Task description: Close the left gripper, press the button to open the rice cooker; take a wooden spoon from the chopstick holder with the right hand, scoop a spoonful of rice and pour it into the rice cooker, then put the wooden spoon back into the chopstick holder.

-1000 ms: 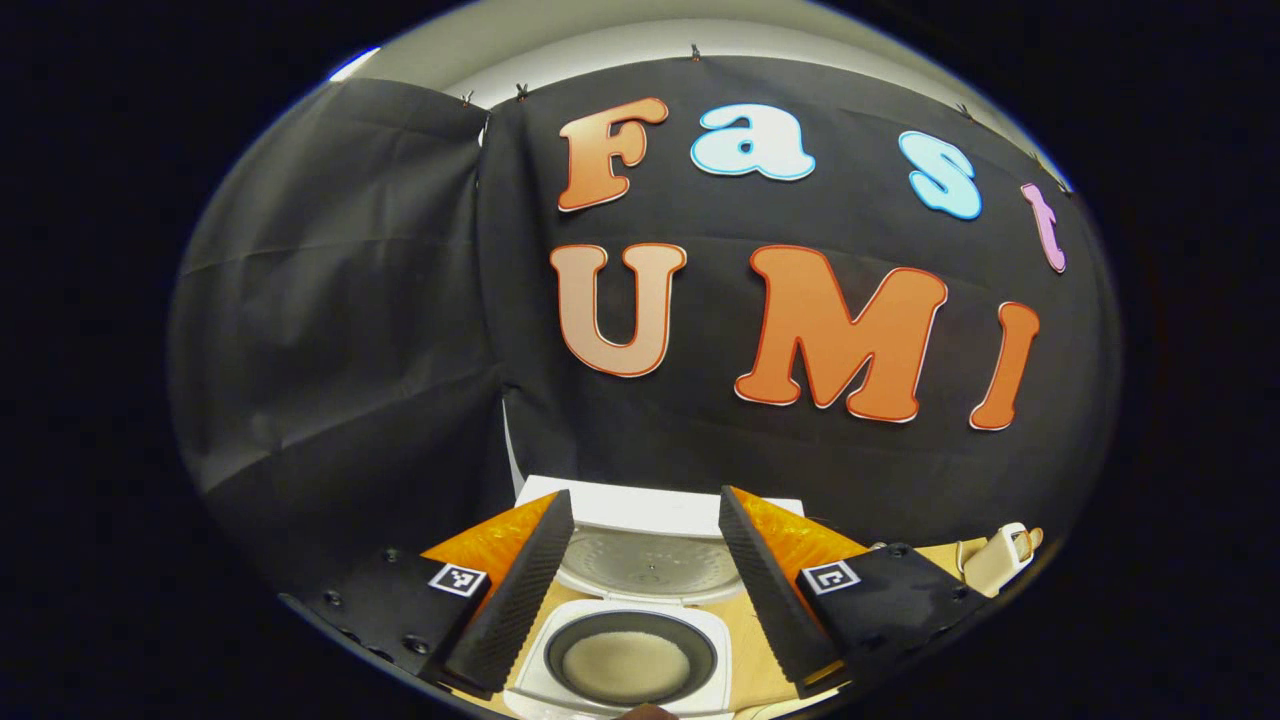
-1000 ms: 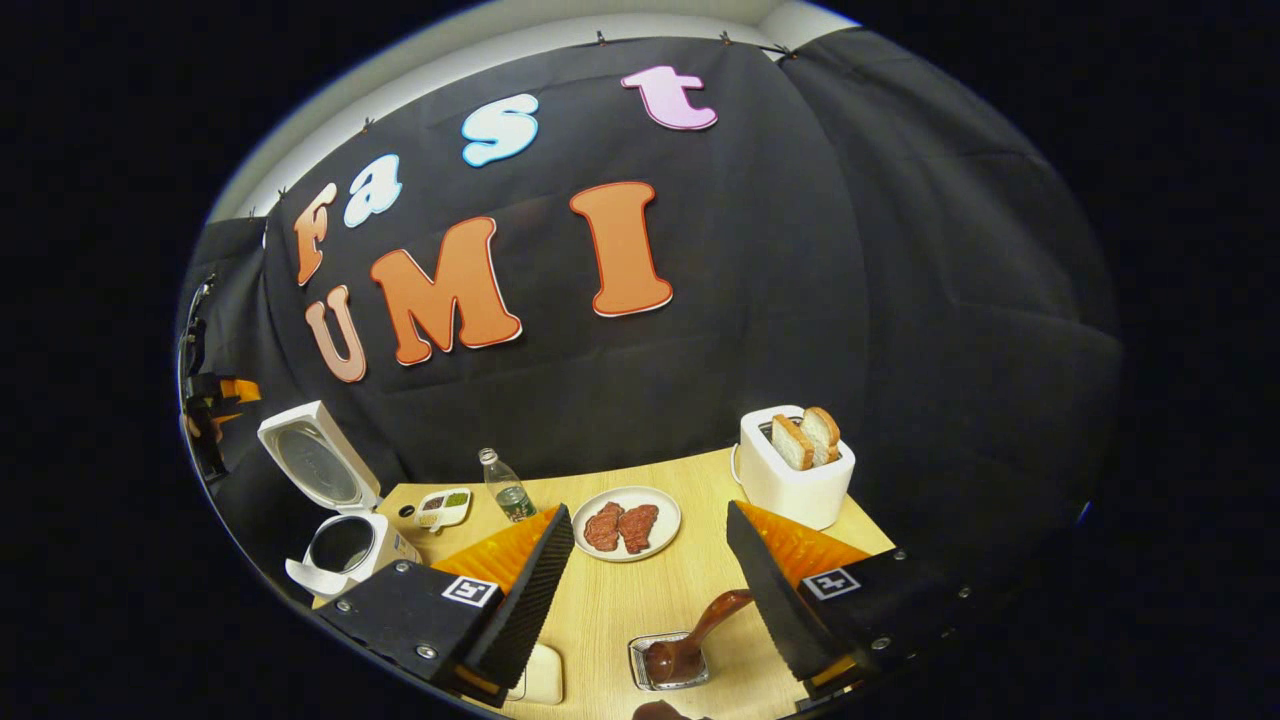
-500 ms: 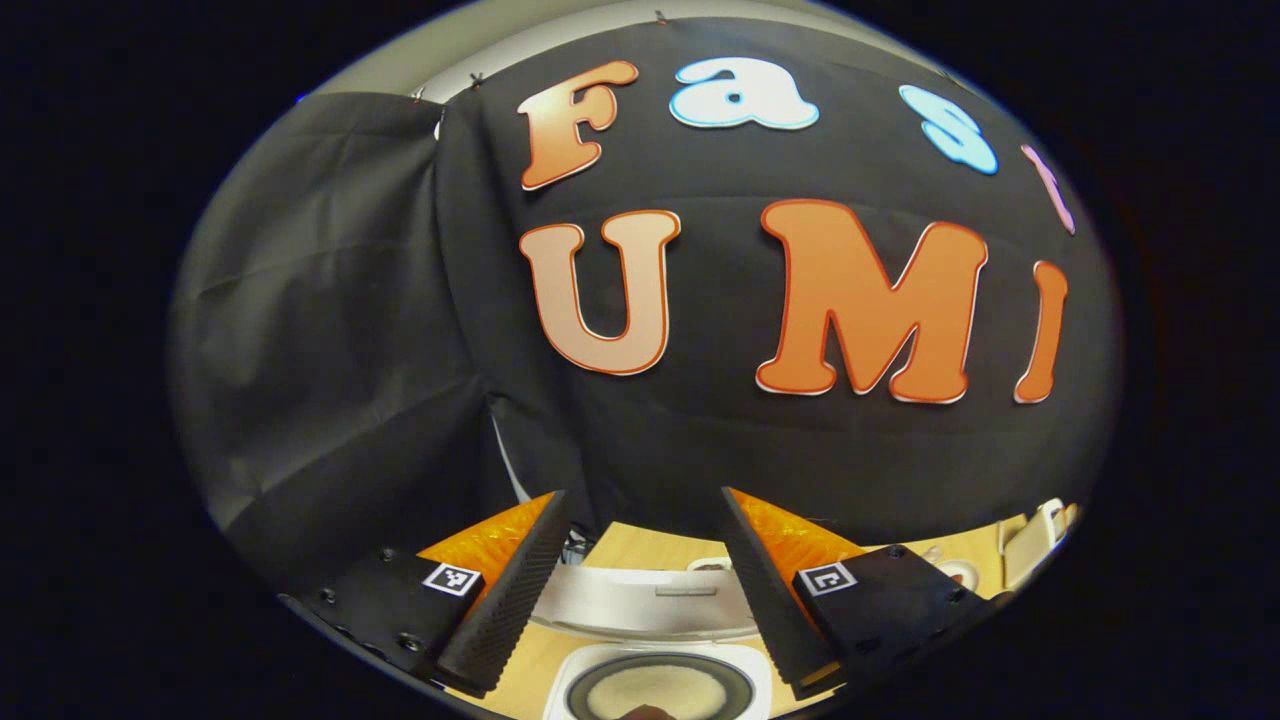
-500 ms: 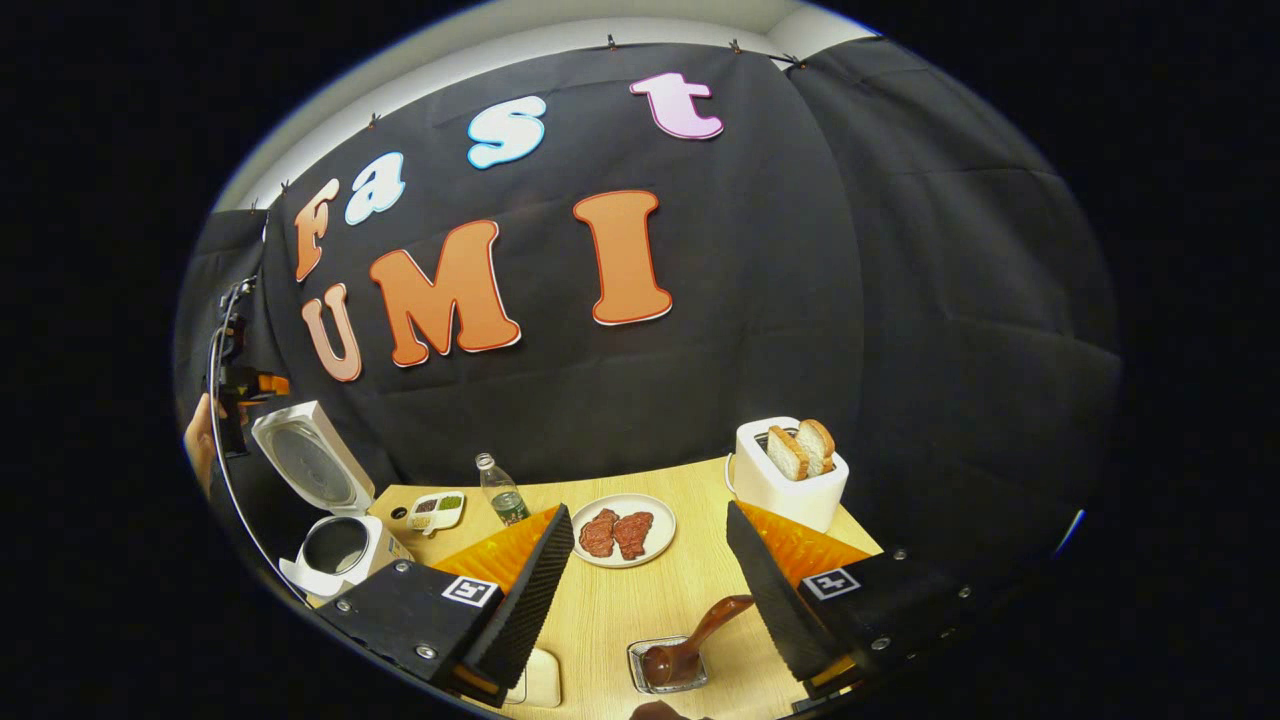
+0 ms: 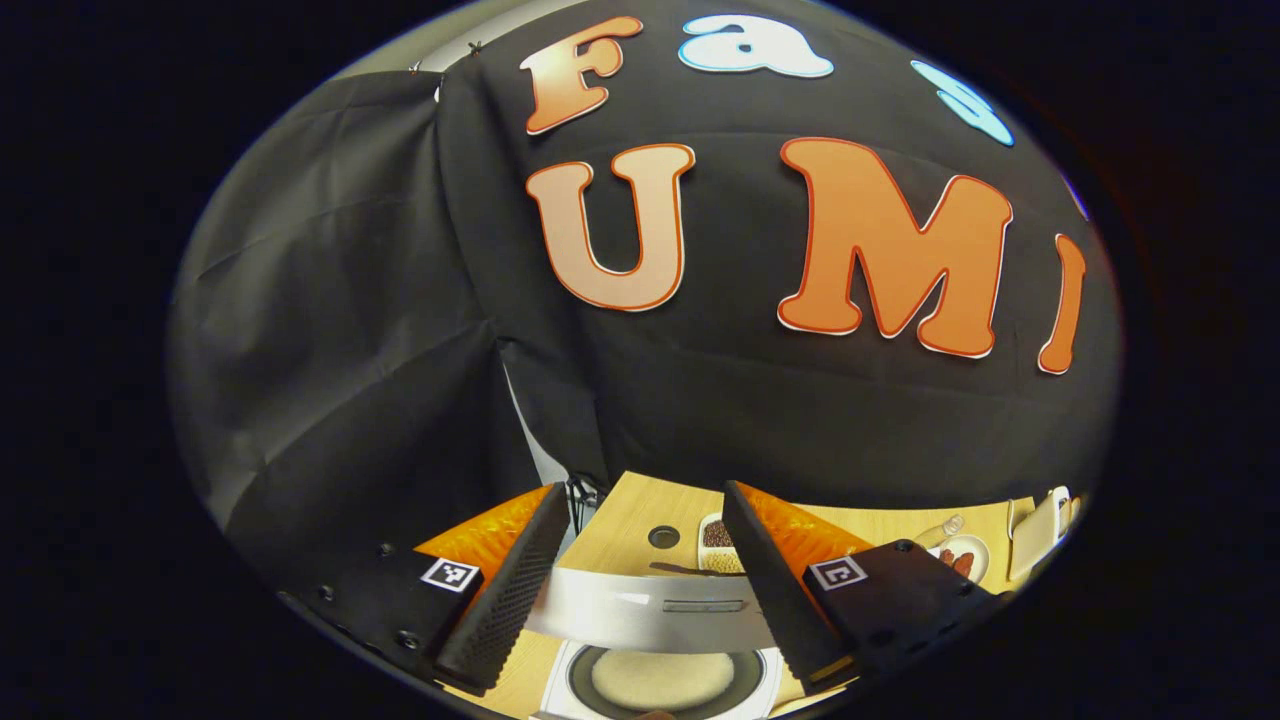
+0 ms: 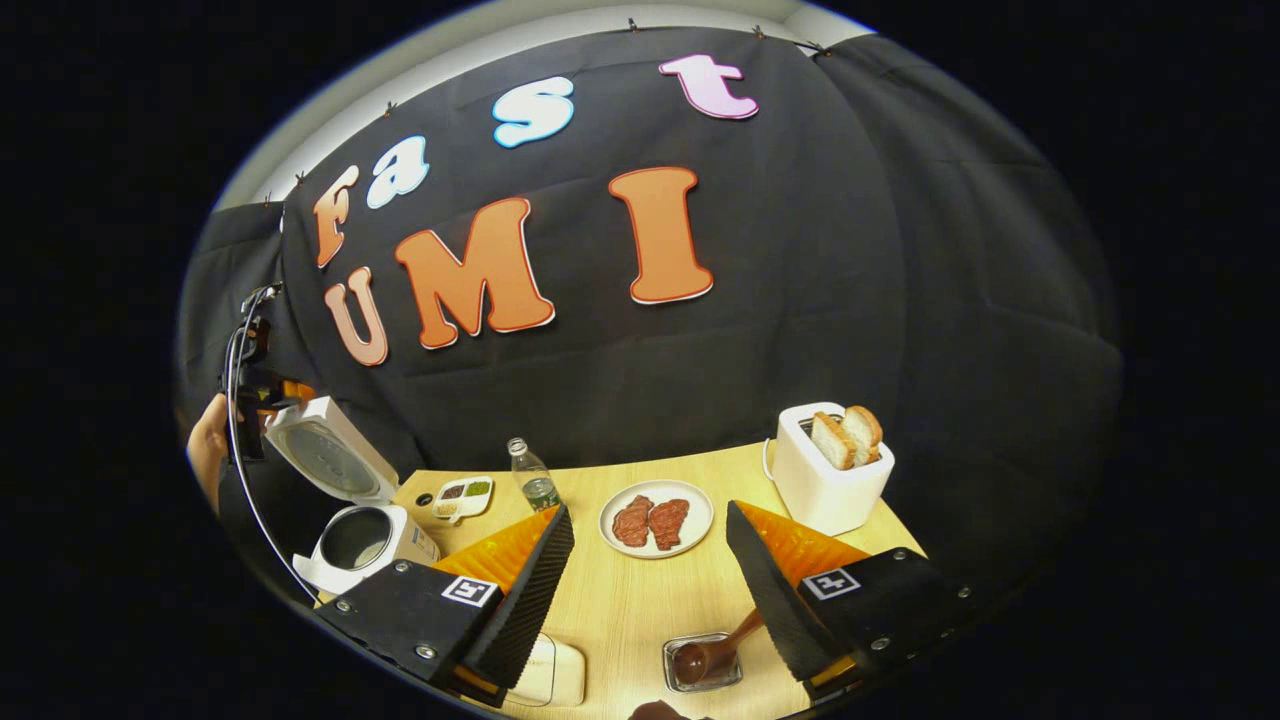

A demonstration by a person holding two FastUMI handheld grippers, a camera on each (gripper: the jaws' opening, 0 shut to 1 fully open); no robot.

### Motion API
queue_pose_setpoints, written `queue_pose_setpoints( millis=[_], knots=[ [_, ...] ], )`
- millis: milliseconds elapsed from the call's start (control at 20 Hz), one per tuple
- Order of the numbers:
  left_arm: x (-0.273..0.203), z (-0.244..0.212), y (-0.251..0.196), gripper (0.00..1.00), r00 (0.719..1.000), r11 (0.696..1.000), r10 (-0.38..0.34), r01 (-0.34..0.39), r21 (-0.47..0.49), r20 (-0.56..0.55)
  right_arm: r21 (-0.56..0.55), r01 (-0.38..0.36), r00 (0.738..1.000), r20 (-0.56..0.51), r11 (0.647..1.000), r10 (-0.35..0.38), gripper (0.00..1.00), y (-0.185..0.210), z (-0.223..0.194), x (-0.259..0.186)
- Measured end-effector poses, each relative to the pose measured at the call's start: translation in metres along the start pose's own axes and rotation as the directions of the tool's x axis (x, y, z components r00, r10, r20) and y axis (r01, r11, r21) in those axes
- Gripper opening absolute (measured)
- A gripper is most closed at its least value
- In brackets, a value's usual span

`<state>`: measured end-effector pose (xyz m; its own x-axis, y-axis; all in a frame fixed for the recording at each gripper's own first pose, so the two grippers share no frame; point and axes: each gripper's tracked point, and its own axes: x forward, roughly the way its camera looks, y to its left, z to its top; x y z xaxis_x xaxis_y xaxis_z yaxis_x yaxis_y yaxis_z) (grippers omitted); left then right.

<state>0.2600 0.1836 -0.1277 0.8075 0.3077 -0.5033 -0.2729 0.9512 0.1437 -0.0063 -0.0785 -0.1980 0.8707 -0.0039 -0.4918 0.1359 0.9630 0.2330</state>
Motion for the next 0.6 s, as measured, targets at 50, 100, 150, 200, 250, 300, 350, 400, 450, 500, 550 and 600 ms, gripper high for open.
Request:
queue_pose_setpoints(
  millis=[50,100,150,200,250,300,350,400,450,500,550,600],
  knots=[
    [-0.009,-0.007,0.002,1.00,1.000,1.000,0.012,-0.012,0.004,-0.003,0.006,-0.014,1.000,-0.010,1.000,0.014,0.95,0.004,-0.006,0.000],
    [-0.017,-0.017,0.004,1.00,1.000,1.000,0.019,-0.019,0.006,-0.007,0.009,-0.026,1.000,-0.018,1.000,0.026,0.95,0.008,-0.009,0.001],
    [-0.024,-0.029,0.001,1.00,1.000,1.000,0.017,-0.016,0.008,-0.027,0.006,-0.036,0.999,-0.023,0.999,0.036,1.00,0.011,-0.012,0.002],
    [-0.029,-0.046,0.000,1.00,0.998,1.000,0.014,-0.014,0.011,-0.067,0.003,-0.043,0.999,-0.025,0.999,0.043,0.95,0.013,-0.014,0.003],
    [-0.035,-0.064,-0.002,1.00,0.994,1.000,0.009,-0.009,0.001,-0.109,0.002,-0.055,0.998,-0.025,0.998,0.055,0.95,0.017,-0.013,0.002],
    [-0.042,-0.084,-0.007,1.00,0.988,1.000,-0.009,0.007,-0.016,-0.156,0.003,-0.064,0.998,-0.021,0.998,0.064,0.95,0.020,-0.013,0.002],
    [-0.047,-0.104,-0.012,1.00,0.980,0.999,-0.032,0.025,-0.038,-0.195,0.005,-0.073,0.997,-0.019,0.997,0.073,0.95,0.022,-0.013,0.002],
    [-0.049,-0.123,-0.018,1.00,0.972,0.998,-0.050,0.039,-0.054,-0.230,0.004,-0.079,0.997,-0.018,0.997,0.079,0.95,0.024,-0.014,0.003],
    [-0.051,-0.137,-0.017,1.00,0.968,0.998,-0.046,0.034,-0.051,-0.248,0.003,-0.081,0.997,-0.017,0.997,0.081,0.95,0.025,-0.014,0.001],
    [-0.054,-0.146,-0.028,1.00,0.965,0.999,-0.033,0.024,-0.038,-0.261,0.003,-0.084,0.996,-0.013,0.996,0.084,0.95,0.025,-0.014,0.000],
    [-0.056,-0.160,-0.027,1.00,0.956,0.999,-0.029,0.022,-0.028,-0.291,0.004,-0.084,0.996,-0.008,0.996,0.084,0.95,0.024,-0.013,-0.001],
    [-0.056,-0.170,-0.027,1.00,0.948,0.999,-0.031,0.022,-0.031,-0.316,0.004,-0.091,0.996,-0.005,0.996,0.091,0.95,0.025,-0.012,-0.002]
  ],
)
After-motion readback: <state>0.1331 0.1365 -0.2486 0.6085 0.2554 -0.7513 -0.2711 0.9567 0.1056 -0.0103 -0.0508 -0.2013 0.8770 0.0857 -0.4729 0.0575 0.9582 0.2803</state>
